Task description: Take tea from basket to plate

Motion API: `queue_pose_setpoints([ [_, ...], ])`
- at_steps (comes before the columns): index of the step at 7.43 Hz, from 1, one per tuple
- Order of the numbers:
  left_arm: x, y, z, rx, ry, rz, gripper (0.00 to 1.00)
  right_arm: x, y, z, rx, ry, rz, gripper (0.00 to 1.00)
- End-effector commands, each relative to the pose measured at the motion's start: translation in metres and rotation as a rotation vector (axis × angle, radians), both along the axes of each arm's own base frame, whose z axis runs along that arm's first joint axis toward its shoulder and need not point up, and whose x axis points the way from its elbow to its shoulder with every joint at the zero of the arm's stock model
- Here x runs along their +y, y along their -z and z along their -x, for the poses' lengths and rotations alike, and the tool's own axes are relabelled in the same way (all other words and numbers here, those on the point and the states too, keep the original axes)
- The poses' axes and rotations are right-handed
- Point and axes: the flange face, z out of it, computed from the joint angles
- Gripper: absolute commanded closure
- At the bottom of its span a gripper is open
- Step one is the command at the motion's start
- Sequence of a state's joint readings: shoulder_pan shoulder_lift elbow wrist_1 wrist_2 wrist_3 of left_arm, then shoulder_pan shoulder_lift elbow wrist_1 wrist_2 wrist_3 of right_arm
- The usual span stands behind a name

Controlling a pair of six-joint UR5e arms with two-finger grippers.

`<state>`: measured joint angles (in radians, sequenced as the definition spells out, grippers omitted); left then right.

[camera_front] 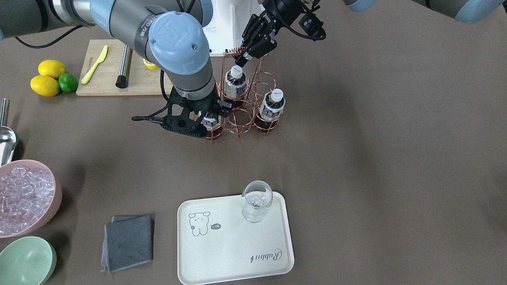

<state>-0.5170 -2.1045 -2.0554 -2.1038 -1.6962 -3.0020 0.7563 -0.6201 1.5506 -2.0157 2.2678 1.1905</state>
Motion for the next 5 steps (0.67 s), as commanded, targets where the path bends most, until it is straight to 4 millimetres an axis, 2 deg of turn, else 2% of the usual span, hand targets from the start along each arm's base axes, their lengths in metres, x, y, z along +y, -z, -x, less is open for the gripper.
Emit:
queue_pose_setpoints([
  [1,-0.0004,-0.0003,-0.0004,0.0,0.001,0.0,1.0,0.0022,0.0038,0.0007,-0.012,0.008,0.005,0.23],
  [2,-0.0002,-0.0003,-0.0005,0.0,0.0,0.0,1.0,0.0027,0.004,0.0,-0.019,0.012,0.013,0.31],
  [3,0.0,0.0002,0.0002,0.001,0.001,-0.001,1.0,0.0042,0.0054,0.001,-0.025,0.018,0.019,0.48],
  [5,-0.0004,-0.0003,-0.0004,0.0,0.001,0.002,1.0,0.0048,0.005,0.0013,-0.03,0.021,0.026,0.67],
])
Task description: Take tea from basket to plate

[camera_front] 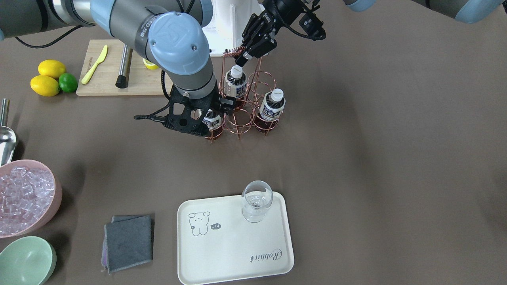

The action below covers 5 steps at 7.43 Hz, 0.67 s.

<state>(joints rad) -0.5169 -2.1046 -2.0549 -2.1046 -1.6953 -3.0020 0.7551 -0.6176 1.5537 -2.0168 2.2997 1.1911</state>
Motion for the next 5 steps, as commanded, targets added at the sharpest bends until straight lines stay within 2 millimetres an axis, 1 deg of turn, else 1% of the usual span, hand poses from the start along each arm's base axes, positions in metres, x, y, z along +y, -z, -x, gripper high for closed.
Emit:
queue_pose_setpoints([
  [1,0.0,0.0,0.0,-0.001,0.0,0.0,1.0,0.002,0.001,0.001,-0.011,0.008,0.012,0.83],
  [2,0.0,0.0,0.0,-0.001,-0.001,0.0,1.0,0.002,0.002,0.0,-0.015,0.008,0.009,1.0],
  [4,0.0,0.0,0.0,-0.001,0.0,0.0,1.0,0.006,0.005,-0.005,-0.013,0.008,0.006,1.0],
  [5,0.0,0.0,0.0,-0.001,0.0,0.0,1.0,0.014,0.011,-0.016,-0.004,0.017,0.003,1.0],
])
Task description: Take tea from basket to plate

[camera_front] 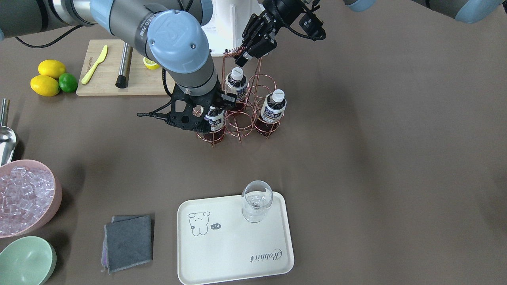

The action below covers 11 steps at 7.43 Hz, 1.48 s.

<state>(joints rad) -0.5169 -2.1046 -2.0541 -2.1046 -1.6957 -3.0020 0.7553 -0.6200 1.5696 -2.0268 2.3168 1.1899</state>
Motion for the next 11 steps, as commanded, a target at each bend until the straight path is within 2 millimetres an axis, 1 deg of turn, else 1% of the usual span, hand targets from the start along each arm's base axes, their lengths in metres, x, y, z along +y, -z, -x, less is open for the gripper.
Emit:
queue_pose_setpoints([
  [1,0.0,0.0,0.0,0.0,-0.001,0.0,1.0,0.023,0.022,-0.029,0.017,0.037,-0.018,1.0],
  [3,0.0,0.0,0.0,0.0,-0.001,0.0,1.0,0.045,0.047,-0.055,-0.006,0.035,-0.038,1.0],
  [4,0.0,0.0,0.0,0.0,0.001,0.0,1.0,0.047,0.061,-0.06,-0.009,0.031,-0.043,1.0],
  [6,0.0,0.0,0.001,0.001,-0.001,-0.001,1.0,0.045,0.082,-0.07,-0.013,0.009,-0.082,1.0],
  [7,0.0,0.0,0.001,0.001,-0.001,-0.001,1.0,0.031,0.092,-0.087,-0.017,-0.03,-0.095,1.0],
  [8,0.001,0.0,0.0,0.0,-0.01,0.0,1.0,0.023,0.092,-0.098,-0.018,-0.051,-0.097,1.0],
  [10,0.002,0.001,0.001,0.003,-0.012,-0.001,1.0,0.017,0.086,-0.099,0.014,-0.074,-0.119,1.0],
  [11,0.001,0.001,0.0,0.002,-0.012,-0.003,1.0,0.009,0.08,-0.094,0.034,-0.07,-0.139,1.0],
])
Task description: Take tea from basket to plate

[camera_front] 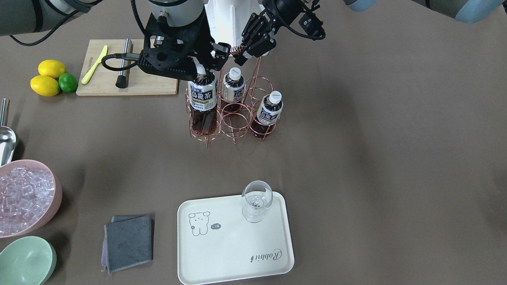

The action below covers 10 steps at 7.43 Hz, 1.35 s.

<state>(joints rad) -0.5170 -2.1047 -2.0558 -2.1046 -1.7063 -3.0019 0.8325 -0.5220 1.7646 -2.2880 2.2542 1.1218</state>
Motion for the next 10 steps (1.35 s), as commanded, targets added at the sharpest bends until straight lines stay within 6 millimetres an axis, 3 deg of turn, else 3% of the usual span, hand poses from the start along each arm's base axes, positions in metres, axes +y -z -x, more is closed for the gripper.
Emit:
queue_pose_setpoints([
  [1,0.0,0.001,0.001,0.001,-0.001,-0.004,1.0,-0.024,-0.011,0.012,0.018,-0.01,-0.065,1.0],
  [2,0.001,0.003,0.003,0.002,-0.013,-0.006,1.0,-0.05,-0.021,0.021,0.018,-0.031,-0.083,1.0],
  [3,0.001,0.003,0.004,0.002,-0.021,-0.011,1.0,-0.092,-0.04,0.023,-0.002,-0.059,-0.087,1.0],
  [4,0.001,0.003,0.005,-0.001,-0.02,-0.018,1.0,-0.114,-0.054,0.03,-0.012,-0.062,-0.086,1.0],
  [6,-0.003,0.005,0.009,-0.002,-0.011,-0.035,1.0,-0.128,-0.067,0.038,-0.009,-0.053,-0.095,1.0],
  [7,-0.006,0.007,0.013,-0.008,-0.003,-0.051,1.0,-0.155,-0.085,0.036,-0.009,-0.059,-0.109,1.0],
  [8,-0.008,0.008,0.016,-0.01,0.003,-0.062,1.0,-0.167,-0.089,0.036,-0.015,-0.064,-0.108,1.0],
  [10,-0.027,0.009,0.046,-0.038,-0.015,-0.133,1.0,-0.185,-0.105,0.045,-0.015,-0.047,-0.148,1.0],
])
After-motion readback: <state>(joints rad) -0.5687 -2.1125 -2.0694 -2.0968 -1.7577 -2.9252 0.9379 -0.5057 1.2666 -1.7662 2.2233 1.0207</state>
